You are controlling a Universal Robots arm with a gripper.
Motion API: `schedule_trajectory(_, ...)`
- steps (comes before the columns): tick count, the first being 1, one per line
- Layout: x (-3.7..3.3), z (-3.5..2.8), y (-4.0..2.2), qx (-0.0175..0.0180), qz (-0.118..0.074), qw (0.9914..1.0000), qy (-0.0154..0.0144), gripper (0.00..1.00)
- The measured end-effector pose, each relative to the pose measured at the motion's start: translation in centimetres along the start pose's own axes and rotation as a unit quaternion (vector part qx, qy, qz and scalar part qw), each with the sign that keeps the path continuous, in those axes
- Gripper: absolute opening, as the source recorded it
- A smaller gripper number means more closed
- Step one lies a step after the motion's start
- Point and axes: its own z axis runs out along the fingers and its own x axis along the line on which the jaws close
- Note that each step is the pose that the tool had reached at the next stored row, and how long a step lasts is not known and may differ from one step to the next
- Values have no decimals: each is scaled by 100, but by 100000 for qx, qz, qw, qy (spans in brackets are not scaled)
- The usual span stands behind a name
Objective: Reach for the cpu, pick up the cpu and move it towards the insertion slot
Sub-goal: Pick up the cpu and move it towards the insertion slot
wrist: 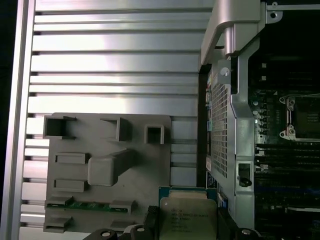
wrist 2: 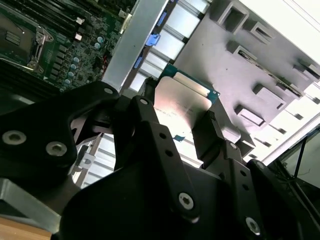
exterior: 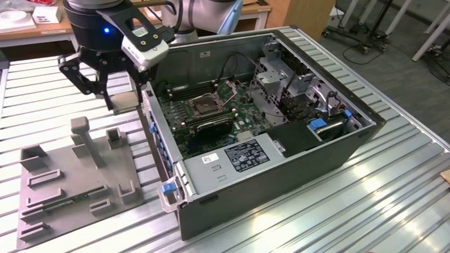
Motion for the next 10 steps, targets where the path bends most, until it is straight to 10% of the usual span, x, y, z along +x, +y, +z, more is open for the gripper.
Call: schedule_trajectory(10,-175,1,-4,-1,0,100000,3,54)
